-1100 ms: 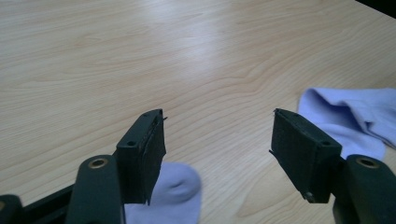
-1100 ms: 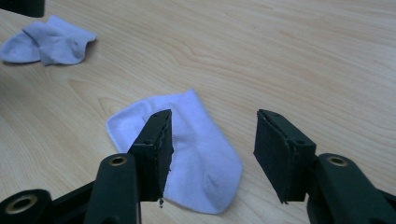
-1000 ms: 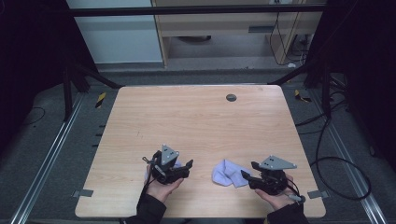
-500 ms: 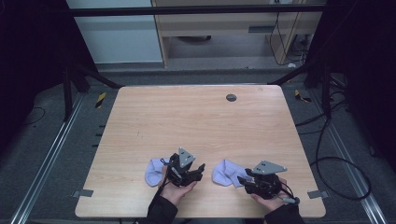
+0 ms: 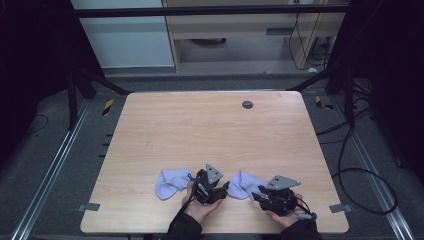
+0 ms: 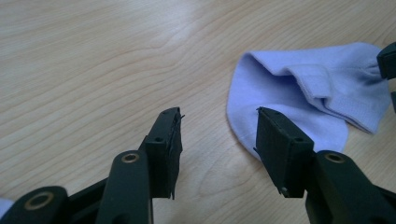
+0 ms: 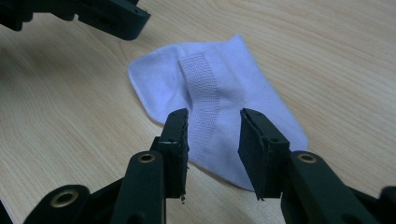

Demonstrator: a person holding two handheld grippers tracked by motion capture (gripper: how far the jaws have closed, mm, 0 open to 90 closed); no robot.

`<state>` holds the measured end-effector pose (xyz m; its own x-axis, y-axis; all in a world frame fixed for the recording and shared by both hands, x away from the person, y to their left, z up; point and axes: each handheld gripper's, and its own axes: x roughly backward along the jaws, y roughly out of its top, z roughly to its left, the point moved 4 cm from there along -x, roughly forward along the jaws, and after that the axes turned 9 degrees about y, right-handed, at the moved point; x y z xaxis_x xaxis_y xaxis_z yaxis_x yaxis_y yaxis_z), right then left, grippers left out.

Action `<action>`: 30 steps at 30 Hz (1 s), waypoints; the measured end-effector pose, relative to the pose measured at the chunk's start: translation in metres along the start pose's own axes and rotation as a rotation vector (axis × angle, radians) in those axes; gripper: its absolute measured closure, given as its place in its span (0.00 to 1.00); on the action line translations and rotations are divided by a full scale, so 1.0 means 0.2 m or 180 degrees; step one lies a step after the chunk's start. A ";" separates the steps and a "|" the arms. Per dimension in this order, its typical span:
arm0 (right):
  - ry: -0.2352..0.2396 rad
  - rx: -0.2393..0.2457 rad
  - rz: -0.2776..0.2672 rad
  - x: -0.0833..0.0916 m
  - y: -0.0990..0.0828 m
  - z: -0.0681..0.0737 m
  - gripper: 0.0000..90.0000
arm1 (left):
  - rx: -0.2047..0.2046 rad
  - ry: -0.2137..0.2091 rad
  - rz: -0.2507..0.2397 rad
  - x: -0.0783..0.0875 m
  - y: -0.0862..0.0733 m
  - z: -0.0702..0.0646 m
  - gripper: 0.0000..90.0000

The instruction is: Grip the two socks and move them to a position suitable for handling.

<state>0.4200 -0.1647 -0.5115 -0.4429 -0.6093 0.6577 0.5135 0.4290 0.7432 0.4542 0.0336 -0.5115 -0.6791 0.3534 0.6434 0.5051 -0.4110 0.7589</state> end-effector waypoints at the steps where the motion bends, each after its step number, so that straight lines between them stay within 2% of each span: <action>1: 0.0005 -0.0017 0.0023 0.00 0.00 0.00 0.70 | 0.0000 -0.0009 0.0007 0.00 0.00 0.00 0.56; 6: 0.0031 0.0013 0.0083 -0.03 -0.01 0.01 0.71 | 0.0024 -0.0071 0.0027 -0.03 -0.01 -0.03 0.66; 12: 0.0054 0.0018 0.0141 -0.04 -0.02 0.01 0.73 | 0.0050 -0.0137 0.0056 -0.05 -0.02 -0.06 0.68; 18: 0.0079 0.0037 0.0195 -0.06 -0.03 0.01 0.75 | 0.0040 -0.0132 0.0114 -0.08 -0.03 -0.08 0.72; 26: 0.0144 0.0009 0.0256 -0.07 -0.03 0.01 0.81 | 0.0060 -0.0131 0.0128 -0.08 -0.03 -0.10 0.86; 29: 0.0153 0.0009 0.0277 -0.07 -0.03 0.01 0.85 | 0.0064 -0.0138 0.0139 -0.09 -0.02 -0.10 0.94; 30: 0.0144 0.0000 0.0310 -0.07 -0.03 0.01 0.90 | 0.0063 -0.0142 0.0143 -0.09 -0.02 -0.11 0.95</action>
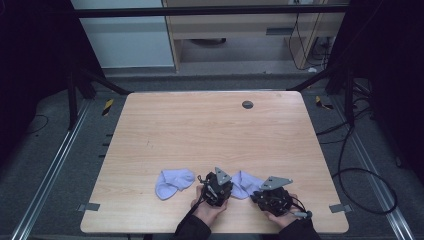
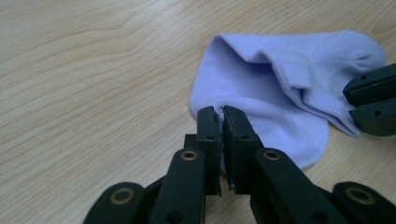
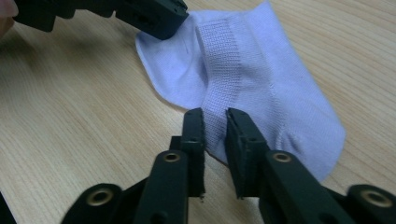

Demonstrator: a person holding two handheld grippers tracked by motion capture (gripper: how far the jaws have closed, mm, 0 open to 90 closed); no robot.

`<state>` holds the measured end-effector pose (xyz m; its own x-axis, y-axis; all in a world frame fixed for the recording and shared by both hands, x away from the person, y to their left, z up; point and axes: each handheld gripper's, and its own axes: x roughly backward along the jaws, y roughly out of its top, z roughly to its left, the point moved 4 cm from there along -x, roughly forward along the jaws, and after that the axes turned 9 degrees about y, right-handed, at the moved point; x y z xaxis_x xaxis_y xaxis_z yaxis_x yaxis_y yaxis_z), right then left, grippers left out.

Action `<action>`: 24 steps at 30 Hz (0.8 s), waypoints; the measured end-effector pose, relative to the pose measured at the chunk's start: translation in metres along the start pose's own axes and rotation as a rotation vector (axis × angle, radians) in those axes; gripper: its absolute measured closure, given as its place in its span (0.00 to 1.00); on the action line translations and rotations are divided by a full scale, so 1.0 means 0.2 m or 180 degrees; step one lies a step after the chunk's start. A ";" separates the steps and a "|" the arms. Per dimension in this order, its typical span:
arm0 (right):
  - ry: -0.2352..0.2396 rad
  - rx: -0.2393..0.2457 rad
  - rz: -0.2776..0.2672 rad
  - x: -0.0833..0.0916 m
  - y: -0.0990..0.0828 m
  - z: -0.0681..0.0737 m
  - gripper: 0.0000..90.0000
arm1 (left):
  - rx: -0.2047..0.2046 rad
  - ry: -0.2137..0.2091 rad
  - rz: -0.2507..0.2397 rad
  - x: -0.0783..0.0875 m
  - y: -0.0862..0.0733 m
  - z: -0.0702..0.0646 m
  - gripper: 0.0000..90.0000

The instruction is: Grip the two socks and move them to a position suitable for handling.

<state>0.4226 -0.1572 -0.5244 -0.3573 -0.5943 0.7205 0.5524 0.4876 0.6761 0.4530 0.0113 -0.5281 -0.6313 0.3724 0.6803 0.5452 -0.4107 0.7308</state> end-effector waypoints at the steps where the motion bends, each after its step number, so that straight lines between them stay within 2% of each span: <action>1: 0.0002 0.0004 0.0007 0.00 0.00 0.00 0.91 | 0.0003 0.0001 -0.0004 0.00 0.00 0.00 0.95; 5: 0.0021 -0.0021 0.0030 0.00 0.01 0.00 0.96 | 0.0005 -0.0018 -0.0007 0.00 0.00 0.00 0.96; 9: 0.0050 -0.0071 -0.0061 0.02 0.02 0.00 0.97 | -0.0010 -0.0019 -0.0010 0.00 0.00 0.01 0.97; 11: 0.0059 -0.0117 -0.0270 0.07 0.04 0.00 0.97 | -0.0001 -0.0019 -0.0010 0.00 0.00 0.01 0.97; 14: 0.0018 -0.0140 -0.0401 0.10 0.06 -0.01 0.98 | -0.0001 -0.0015 -0.0016 0.00 0.00 0.01 0.97; 15: -0.0052 -0.0180 -0.0526 0.13 0.08 -0.03 0.98 | -0.0004 -0.0016 -0.0015 0.00 0.00 0.01 0.97; 19: -0.0208 -0.0309 -0.0722 0.17 0.11 -0.10 0.98 | -0.0004 -0.0016 -0.0015 0.00 0.00 0.01 0.97; 20: -0.0208 -0.0309 -0.0722 0.17 0.11 -0.10 0.98 | -0.0004 -0.0016 -0.0015 0.00 0.00 0.01 0.97; 22: -0.0327 -0.0415 -0.0807 0.19 0.13 -0.16 0.98 | -0.0007 -0.0007 -0.0024 0.00 0.00 0.01 0.97; 24: -0.0372 -0.0466 -0.0815 0.19 0.13 -0.19 0.98 | -0.0015 -0.0001 -0.0028 0.00 0.00 0.01 0.97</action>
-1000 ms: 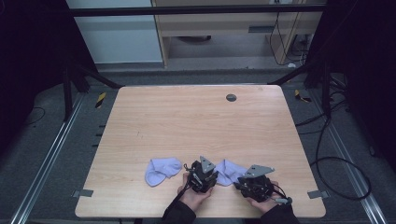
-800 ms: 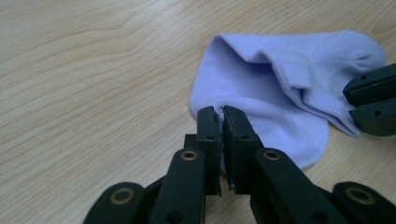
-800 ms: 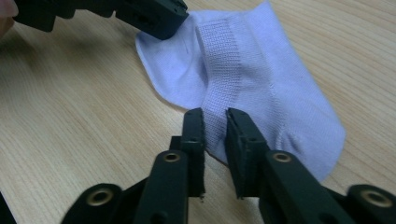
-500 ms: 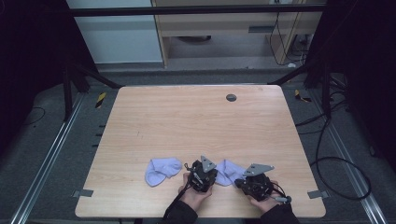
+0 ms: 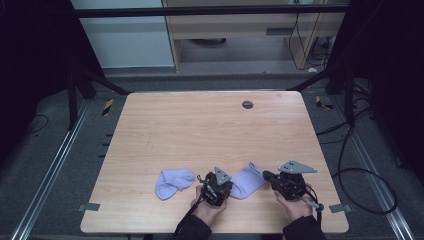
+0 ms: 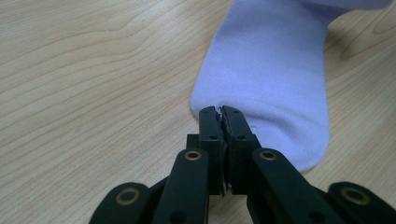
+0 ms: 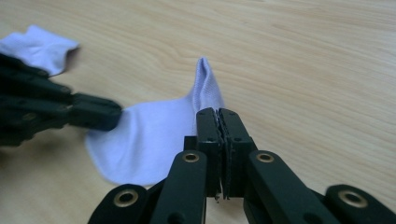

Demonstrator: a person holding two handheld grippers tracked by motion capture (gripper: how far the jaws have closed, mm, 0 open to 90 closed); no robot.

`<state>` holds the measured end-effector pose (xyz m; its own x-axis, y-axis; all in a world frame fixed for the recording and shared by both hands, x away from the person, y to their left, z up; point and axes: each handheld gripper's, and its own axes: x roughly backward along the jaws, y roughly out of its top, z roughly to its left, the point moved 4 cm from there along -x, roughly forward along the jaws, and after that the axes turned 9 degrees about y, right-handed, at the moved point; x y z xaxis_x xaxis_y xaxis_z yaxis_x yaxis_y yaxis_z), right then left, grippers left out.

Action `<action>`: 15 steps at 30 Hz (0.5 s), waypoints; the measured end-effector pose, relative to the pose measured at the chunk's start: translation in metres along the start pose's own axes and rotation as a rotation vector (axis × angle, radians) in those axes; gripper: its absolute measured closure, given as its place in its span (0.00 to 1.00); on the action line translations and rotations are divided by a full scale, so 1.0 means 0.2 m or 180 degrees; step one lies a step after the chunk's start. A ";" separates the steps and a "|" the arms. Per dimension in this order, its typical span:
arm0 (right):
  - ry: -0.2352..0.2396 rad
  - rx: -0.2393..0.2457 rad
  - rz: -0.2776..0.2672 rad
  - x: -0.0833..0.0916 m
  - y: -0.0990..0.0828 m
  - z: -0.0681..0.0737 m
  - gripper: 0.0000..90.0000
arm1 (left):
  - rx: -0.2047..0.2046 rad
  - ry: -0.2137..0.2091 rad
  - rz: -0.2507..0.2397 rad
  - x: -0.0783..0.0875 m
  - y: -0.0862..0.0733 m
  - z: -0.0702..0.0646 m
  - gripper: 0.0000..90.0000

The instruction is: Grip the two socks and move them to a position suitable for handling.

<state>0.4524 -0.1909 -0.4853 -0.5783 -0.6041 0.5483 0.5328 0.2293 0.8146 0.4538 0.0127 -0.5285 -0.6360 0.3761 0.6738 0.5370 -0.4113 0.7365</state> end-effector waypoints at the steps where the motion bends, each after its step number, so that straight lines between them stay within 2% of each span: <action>1: 0.0000 0.0000 0.0000 0.00 0.00 0.00 0.98 | 0.0000 0.0000 0.0000 0.00 0.00 0.00 0.97; 2: -0.0072 0.0004 0.0016 -0.02 0.01 -0.04 0.98 | -0.0002 0.0006 0.0000 0.00 0.00 0.00 0.97; 11: -0.0299 -0.0104 0.0077 -0.07 0.01 -0.15 0.97 | 0.0017 0.0003 0.0003 0.00 0.00 0.00 0.96; 12: -0.0342 -0.0096 0.0104 -0.08 0.01 -0.17 0.92 | 0.0030 0.0004 -0.0016 0.00 0.00 0.01 0.96; 14: -0.0367 -0.0073 0.0108 -0.09 0.01 -0.18 0.89 | 0.0074 -0.0033 -0.0051 0.01 0.01 0.02 0.94; 15: -0.0376 -0.0057 0.0126 -0.09 0.01 -0.19 0.83 | 0.0126 -0.0060 -0.0074 0.02 0.02 0.02 0.85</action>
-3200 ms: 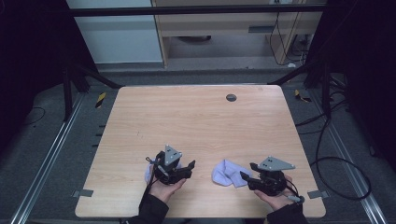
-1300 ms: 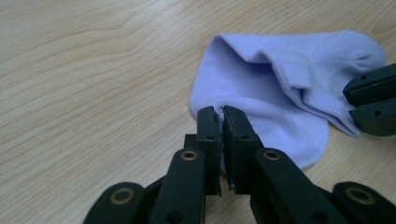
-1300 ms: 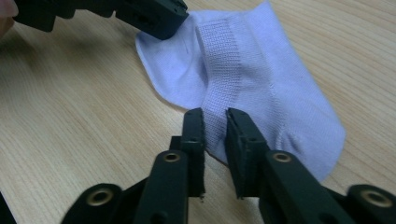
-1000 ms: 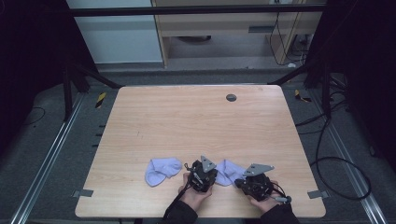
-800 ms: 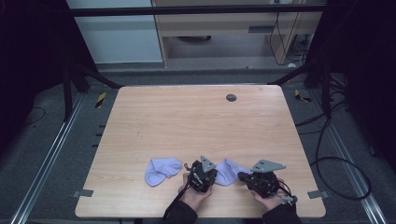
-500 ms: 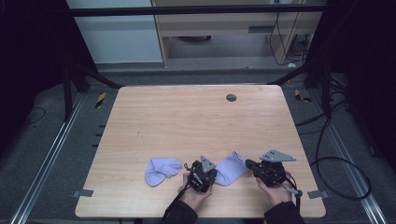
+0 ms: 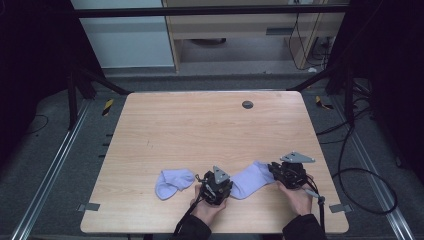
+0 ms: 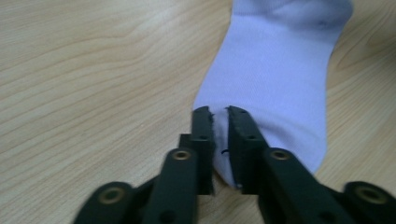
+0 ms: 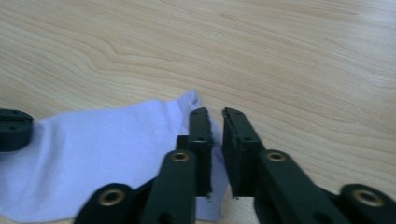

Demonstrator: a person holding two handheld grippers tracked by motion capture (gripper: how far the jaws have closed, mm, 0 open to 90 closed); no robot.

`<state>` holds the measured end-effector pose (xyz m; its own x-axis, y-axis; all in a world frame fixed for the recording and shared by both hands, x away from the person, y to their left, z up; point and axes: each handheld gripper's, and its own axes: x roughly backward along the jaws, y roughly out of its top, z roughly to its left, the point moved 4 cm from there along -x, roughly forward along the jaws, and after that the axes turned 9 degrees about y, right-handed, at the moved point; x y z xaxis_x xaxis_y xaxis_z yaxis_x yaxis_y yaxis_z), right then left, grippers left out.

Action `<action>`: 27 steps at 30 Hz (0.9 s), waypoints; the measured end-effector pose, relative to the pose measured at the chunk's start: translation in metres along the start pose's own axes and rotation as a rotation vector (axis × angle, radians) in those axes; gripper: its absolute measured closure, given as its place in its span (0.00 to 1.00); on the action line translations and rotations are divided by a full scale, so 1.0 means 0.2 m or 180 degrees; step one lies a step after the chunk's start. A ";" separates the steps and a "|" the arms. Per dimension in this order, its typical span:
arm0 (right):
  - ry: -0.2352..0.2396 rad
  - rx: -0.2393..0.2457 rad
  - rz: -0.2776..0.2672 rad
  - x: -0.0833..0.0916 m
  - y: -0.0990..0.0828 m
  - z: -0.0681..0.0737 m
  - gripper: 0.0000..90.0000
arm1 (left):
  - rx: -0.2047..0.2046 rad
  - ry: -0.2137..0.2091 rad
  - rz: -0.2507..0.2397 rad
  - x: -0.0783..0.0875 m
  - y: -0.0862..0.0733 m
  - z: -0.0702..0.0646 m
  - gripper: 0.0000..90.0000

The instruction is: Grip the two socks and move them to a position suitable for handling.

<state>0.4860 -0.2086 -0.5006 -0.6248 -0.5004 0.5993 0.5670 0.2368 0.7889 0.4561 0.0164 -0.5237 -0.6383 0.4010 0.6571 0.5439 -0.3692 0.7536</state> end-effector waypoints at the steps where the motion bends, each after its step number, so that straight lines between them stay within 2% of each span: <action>1: -0.0010 0.0027 -0.0029 0.01 0.00 0.00 0.81 | 0.0066 0.0013 -0.0046 0.03 0.02 0.02 0.82; 2: -0.0010 0.0027 -0.0029 0.01 0.00 0.00 0.81 | 0.0066 0.0013 -0.0046 0.03 0.02 0.02 0.79; 5: -0.0032 0.0068 -0.0078 0.04 0.00 -0.03 0.75 | 0.0043 0.0168 -0.0096 0.07 0.03 0.05 0.73; 6: -0.0019 0.0021 -0.0038 0.04 -0.01 -0.03 0.73 | 0.0031 0.0191 -0.0079 0.07 0.02 0.05 0.71; 10: -0.0064 0.0014 0.0162 0.01 -0.06 -0.07 0.72 | 0.0033 0.0204 0.0001 0.04 0.00 0.04 0.69; 13: -0.0036 -0.0021 0.0211 0.00 -0.07 -0.08 0.73 | 0.0016 0.0202 0.0059 0.02 -0.01 0.03 0.70; 15: 0.0040 -0.0073 0.0252 -0.02 -0.09 -0.09 0.75 | 0.0013 0.0208 0.0118 0.00 -0.02 0.01 0.76; 19: 0.0100 -0.0126 0.0319 -0.04 -0.10 -0.10 0.79 | 0.0057 0.0188 0.0106 -0.01 -0.02 0.01 0.85; 23: 0.0098 -0.0123 0.0378 -0.04 -0.12 -0.10 0.87 | 0.0028 0.0150 0.0140 -0.02 -0.01 0.00 0.95; 25: 0.0116 -0.0129 0.0392 -0.04 -0.12 -0.10 0.94 | 0.0024 0.0151 0.0141 -0.02 -0.01 0.00 0.97; 27: 0.0135 -0.0139 0.0398 -0.04 -0.12 -0.09 0.97 | 0.0025 0.0147 0.0134 -0.02 -0.01 0.00 0.98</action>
<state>0.4877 -0.2252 -0.5273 -0.5251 -0.5042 0.6857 0.6624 0.2637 0.7012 0.4580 0.0152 -0.5277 -0.6391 0.3459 0.6869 0.5750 -0.3782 0.7255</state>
